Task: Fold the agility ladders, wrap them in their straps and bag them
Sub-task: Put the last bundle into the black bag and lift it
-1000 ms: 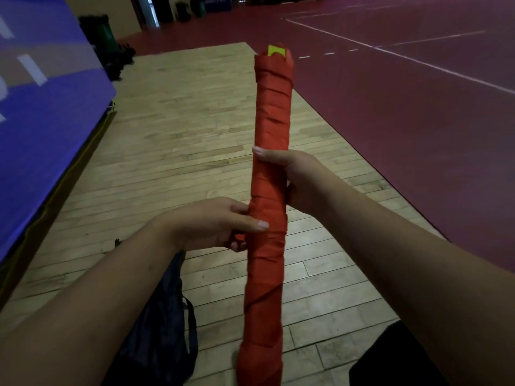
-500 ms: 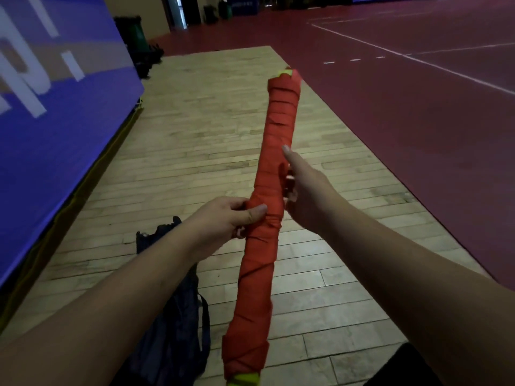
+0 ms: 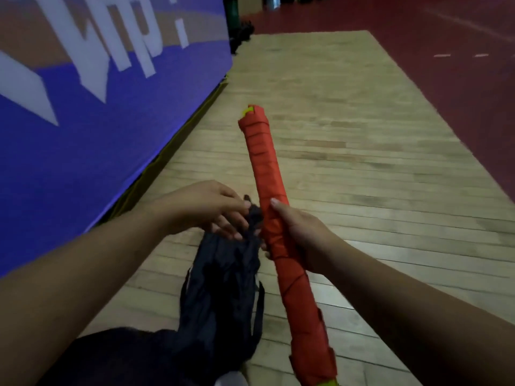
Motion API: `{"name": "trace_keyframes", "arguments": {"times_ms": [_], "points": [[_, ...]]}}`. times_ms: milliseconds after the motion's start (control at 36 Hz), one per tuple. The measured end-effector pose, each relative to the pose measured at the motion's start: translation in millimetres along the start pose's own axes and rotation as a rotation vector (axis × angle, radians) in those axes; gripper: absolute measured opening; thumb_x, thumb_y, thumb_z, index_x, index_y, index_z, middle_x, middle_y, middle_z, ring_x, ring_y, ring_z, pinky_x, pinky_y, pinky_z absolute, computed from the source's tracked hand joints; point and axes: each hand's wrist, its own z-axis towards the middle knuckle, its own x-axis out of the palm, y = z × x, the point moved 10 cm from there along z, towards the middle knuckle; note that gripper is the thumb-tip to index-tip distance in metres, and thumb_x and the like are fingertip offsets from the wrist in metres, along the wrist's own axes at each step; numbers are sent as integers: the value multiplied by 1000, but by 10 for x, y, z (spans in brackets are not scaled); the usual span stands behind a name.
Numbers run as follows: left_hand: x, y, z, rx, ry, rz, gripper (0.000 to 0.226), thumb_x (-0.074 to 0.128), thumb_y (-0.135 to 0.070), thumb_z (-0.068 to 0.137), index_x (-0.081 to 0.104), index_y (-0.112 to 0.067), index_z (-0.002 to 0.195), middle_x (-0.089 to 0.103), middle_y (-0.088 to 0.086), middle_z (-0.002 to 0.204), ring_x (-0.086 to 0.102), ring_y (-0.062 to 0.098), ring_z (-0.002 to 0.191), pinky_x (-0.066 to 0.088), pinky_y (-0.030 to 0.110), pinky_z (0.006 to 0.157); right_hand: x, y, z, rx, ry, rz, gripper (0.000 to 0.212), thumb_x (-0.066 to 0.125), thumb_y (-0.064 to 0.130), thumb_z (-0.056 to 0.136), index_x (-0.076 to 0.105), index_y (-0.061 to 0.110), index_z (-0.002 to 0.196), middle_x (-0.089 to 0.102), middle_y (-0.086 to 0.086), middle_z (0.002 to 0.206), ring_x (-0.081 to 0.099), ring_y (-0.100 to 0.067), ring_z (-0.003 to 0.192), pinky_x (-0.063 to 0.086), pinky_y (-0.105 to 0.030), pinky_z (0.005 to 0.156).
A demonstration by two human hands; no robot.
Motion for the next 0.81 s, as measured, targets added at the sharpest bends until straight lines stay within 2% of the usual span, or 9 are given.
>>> {"name": "trace_keyframes", "arguments": {"times_ms": [139,306,444,528,611,639,694,750,806], "points": [[-715,1100,159,-169,-169,9,18,58,-19,100,65,-3,101,72,16,89,71,26,71,57,31,62,368,-493,481,107,36,-79,37,62,41,97,58,8,112,67,-23,81,61,-28,53,53,-31,49],[-1005,2668,233,-438,-275,-49,18,56,-17,98,65,-1,101,69,14,90,67,23,70,55,30,64,767,-1071,964,174,105,-222,26,72,35,91,62,11,96,66,-18,71,61,-29,53,52,-33,53],[-747,3710,246,-618,-235,16,21,58,-25,98,63,-5,103,63,9,94,61,21,83,50,32,72,941,-1551,1266,257,135,-318,27,72,34,91,66,9,97,65,-14,67,60,-27,52,52,-32,51],[-609,4097,312,-671,-195,109,23,59,-27,98,60,-9,112,56,6,90,53,16,68,42,24,58,1000,-1873,1404,315,152,-367,28,71,33,92,67,7,101,63,-15,69,60,-27,53,51,-32,51],[-475,4366,423,-667,-113,188,38,64,-23,95,53,-14,130,58,16,101,47,14,60,35,20,44,1011,-2156,1477,385,172,-409,33,69,33,93,67,5,109,63,-16,73,59,-27,53,50,-31,50],[-436,4460,467,-662,-96,208,45,66,-22,92,51,-15,133,57,15,104,52,15,64,40,22,46,1009,-2241,1506,407,179,-426,32,69,34,93,67,6,108,63,-16,74,59,-27,53,50,-31,50],[-329,4663,525,-663,-73,251,56,72,-25,87,49,-13,136,52,12,125,62,21,94,56,29,70,998,-2394,1548,437,189,-443,30,69,34,93,67,8,107,63,-14,73,58,-27,53,49,-31,49],[-185,4802,541,-670,-7,384,65,75,-36,84,46,-10,136,43,13,137,54,27,117,52,34,90,978,-2506,1585,449,189,-463,29,68,33,93,67,8,107,63,-15,75,58,-26,52,49,-30,48],[-41,4904,542,-667,79,530,71,75,-44,84,43,-9,136,41,14,136,48,28,120,49,34,92,937,-2608,1621,461,175,-484,29,67,33,93,67,7,108,64,-15,77,58,-26,52,49,-29,47]]}}
